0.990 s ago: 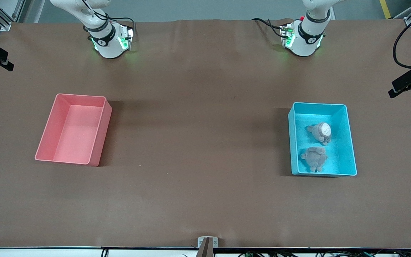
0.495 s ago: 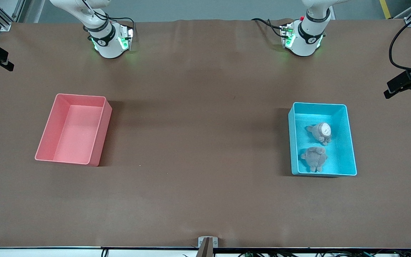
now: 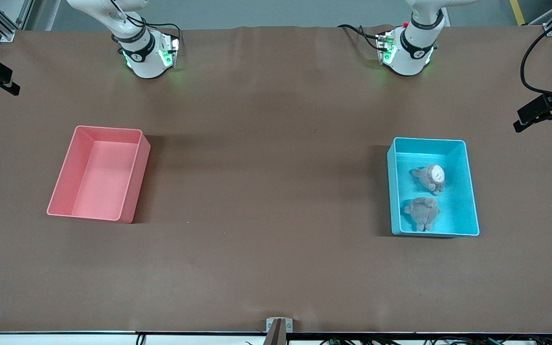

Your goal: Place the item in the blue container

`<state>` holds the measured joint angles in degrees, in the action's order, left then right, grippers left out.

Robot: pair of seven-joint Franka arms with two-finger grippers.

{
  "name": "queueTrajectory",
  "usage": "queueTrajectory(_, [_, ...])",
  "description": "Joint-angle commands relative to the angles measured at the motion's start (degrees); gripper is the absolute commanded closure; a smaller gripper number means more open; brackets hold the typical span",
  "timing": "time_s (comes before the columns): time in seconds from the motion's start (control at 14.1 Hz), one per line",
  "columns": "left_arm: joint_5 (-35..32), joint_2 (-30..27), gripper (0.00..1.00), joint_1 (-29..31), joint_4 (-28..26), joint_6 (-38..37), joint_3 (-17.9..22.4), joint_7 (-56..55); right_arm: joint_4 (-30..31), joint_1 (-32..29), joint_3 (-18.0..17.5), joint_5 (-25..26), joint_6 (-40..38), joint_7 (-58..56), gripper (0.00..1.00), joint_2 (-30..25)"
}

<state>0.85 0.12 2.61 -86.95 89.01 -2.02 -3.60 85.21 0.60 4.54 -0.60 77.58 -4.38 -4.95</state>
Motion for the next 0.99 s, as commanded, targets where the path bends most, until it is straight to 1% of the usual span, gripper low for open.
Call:
queueTrajectory(0.0, [0.7, 0.2, 0.00, -1.7, 1.4, -1.2, 1.7, -0.1, 0.5, 0.6, 0.3, -0.5, -0.1, -0.3, 0.00, -0.4])
queueTrajectory(0.42, [0.5, 0.1, 0.00, -2.4, 1.5, -1.2, 1.7, 0.6, 0.5, 0.7, 0.3, -0.5, 0.1, -0.3, 0.00, -0.4])
queueTrajectory(0.57, [0.2, -0.1, 0.00, -3.7, 1.6, -1.2, 2.2, 0.6, 0.5, 0.6, 0.3, -0.5, 0.1, -0.3, 0.00, -0.4])
queueTrajectory(0.78, [0.4, -0.1, 0.00, -3.3, 1.6, -1.2, 1.9, 0.9, 0.5, 0.6, 0.3, -0.6, 0.1, 0.4, 0.00, -0.4])
queueTrajectory(0.92, [0.2, -0.1, 0.00, -3.4, 1.6, -1.2, 1.9, 1.0, 0.5, 0.5, 0.3, -1.8, -0.1, 0.9, 0.00, -0.4])
